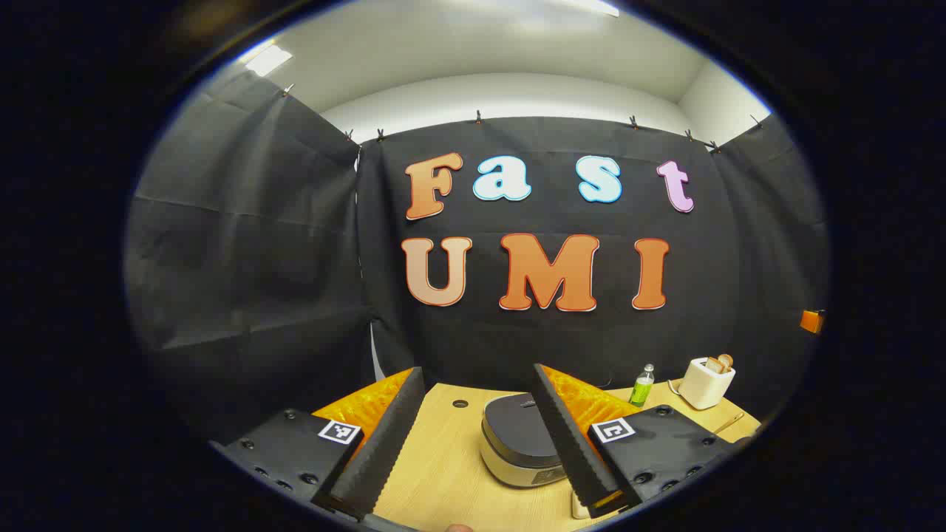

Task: Close the left gripper, press the button to open the rice cooker; take a wooden spoon from the chopstick holder with the right hand, scoop a spoonful of rice and pour it into the rice cooker, then put the wooden spoon back into the chopstick holder.

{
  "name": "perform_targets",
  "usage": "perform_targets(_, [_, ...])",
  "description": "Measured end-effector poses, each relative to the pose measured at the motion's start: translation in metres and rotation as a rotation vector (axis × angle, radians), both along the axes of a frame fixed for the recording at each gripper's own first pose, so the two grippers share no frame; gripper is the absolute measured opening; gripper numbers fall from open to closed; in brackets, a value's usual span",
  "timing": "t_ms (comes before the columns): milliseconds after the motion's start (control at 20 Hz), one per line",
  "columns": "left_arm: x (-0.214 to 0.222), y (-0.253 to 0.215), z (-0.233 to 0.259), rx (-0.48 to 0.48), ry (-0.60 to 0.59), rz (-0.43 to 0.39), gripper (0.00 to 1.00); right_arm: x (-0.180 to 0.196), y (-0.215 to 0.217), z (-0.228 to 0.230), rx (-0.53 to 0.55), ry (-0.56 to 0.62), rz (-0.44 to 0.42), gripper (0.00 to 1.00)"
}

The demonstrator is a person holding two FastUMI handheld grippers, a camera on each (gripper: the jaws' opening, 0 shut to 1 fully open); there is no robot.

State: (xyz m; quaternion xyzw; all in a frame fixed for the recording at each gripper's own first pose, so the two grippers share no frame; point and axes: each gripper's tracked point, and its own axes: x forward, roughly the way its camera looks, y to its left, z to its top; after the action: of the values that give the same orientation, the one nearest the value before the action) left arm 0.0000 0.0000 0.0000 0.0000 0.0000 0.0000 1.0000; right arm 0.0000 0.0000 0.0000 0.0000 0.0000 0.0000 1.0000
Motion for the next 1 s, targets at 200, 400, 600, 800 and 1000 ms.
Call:
perform_targets(200, [-0.001, -0.016, 0.012, -0.005, -0.016, 0.014, 0.95, 0.008, -0.010, 0.012, -0.091, -0.021, -0.004, 0.94])
perform_targets(400, [0.002, -0.043, 0.025, 0.008, -0.028, 0.004, 0.99, 0.022, -0.019, 0.019, -0.103, -0.024, 0.018, 0.95])
perform_targets(600, [0.004, -0.065, 0.031, 0.004, -0.030, -0.007, 0.94, 0.034, -0.027, 0.017, -0.099, -0.009, 0.049, 0.95])
perform_targets(800, [0.003, -0.081, 0.032, 0.004, -0.028, -0.025, 0.98, 0.040, -0.031, 0.012, -0.087, 0.016, 0.084, 0.94])
perform_targets(1000, [0.000, -0.084, 0.031, -0.018, -0.019, -0.022, 0.94, 0.041, -0.033, 0.011, -0.116, 0.014, 0.100, 0.95])
